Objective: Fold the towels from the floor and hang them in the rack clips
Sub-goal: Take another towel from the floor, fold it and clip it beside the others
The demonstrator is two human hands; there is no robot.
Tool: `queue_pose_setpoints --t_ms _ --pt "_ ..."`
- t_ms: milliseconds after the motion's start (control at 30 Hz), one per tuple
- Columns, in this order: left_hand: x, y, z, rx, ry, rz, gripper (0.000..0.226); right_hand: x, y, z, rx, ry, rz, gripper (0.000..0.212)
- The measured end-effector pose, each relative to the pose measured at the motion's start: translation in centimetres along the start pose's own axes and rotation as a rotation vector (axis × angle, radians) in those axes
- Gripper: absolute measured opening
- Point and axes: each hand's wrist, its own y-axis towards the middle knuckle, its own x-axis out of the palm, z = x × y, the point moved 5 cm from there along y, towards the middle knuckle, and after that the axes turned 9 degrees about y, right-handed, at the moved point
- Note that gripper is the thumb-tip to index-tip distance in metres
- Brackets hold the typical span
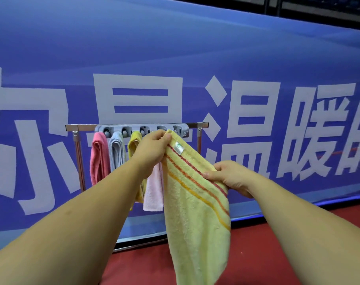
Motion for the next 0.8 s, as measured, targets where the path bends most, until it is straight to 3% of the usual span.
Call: queue_pose_setpoints --t_ms 267,333,467,600,800 --pt "-4.7 0.4 -2.3 -0.098 0.056 0.279 0.027 -3.4 -1.5 2.6 0.144 -0.219 0.106 0.059" --pt "-5.2 0.1 -3.1 -0.103 0.082 0.286 0.027 -3.1 -1.6 2.2 0.158 -0.097 0.081 0.056" --pt "-5.6 -0.2 -4.6 -0.159 0.087 0.269 0.024 -2.6 -1.4 0.2 0.145 0.547 0.032 0.02" --pt "-5.5 -0.5 -6.1 -0.225 0.104 0.236 0.016 -2.7 -0.6 0.7 0.185 0.445 0.194 0.022" --pt "-1.9 -1.3 -4.9 -0.159 0.043 0.055 0.007 0.3 0.3 -1.3 0.098 0.716 0.14 0.02"
